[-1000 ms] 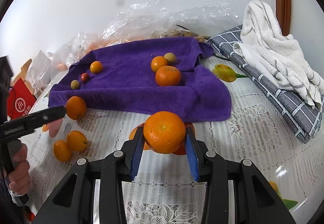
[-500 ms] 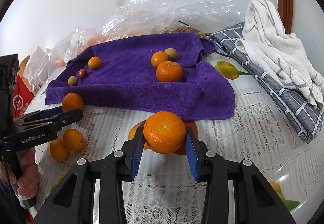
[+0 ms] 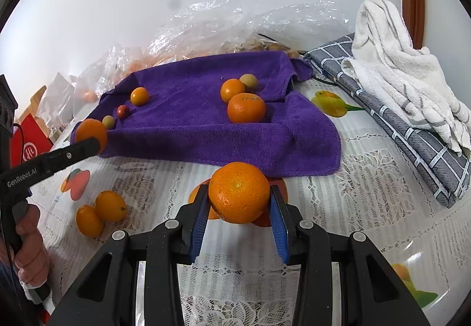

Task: Organize fruits
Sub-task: 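Grasp a large orange with the left tool while the right tool holds the tangerine, then carry the tangerine and large orange over the purple towel with both tools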

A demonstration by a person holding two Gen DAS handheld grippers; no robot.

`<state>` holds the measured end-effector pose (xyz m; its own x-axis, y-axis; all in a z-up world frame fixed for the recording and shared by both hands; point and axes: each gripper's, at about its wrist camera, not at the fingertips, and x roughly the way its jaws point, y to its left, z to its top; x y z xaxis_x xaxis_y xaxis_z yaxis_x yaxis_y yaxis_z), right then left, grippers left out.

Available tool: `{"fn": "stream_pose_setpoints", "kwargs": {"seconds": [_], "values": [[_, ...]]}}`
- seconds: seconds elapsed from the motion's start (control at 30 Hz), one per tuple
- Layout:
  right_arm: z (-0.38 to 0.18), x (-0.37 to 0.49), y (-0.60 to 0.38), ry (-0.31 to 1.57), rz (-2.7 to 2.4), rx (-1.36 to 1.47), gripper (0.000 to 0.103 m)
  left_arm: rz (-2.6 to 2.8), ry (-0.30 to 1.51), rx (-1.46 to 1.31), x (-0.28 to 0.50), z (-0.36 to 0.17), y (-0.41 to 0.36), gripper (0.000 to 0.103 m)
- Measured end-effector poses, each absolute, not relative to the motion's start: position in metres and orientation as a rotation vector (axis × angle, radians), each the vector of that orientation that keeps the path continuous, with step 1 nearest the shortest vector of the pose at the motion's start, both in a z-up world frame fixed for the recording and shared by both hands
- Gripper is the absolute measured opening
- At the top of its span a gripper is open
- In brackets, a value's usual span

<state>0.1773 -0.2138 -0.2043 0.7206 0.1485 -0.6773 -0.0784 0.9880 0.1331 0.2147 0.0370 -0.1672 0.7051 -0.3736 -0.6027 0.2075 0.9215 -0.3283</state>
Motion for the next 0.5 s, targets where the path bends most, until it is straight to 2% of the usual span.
{"fn": "stream_pose_setpoints", "kwargs": {"seconds": [0.5], "values": [[-0.199, 0.174, -0.218, 0.738, 0.131, 0.131, 0.039, -0.247, 0.659, -0.317, 0.217, -0.161, 0.072, 0.037]]}}
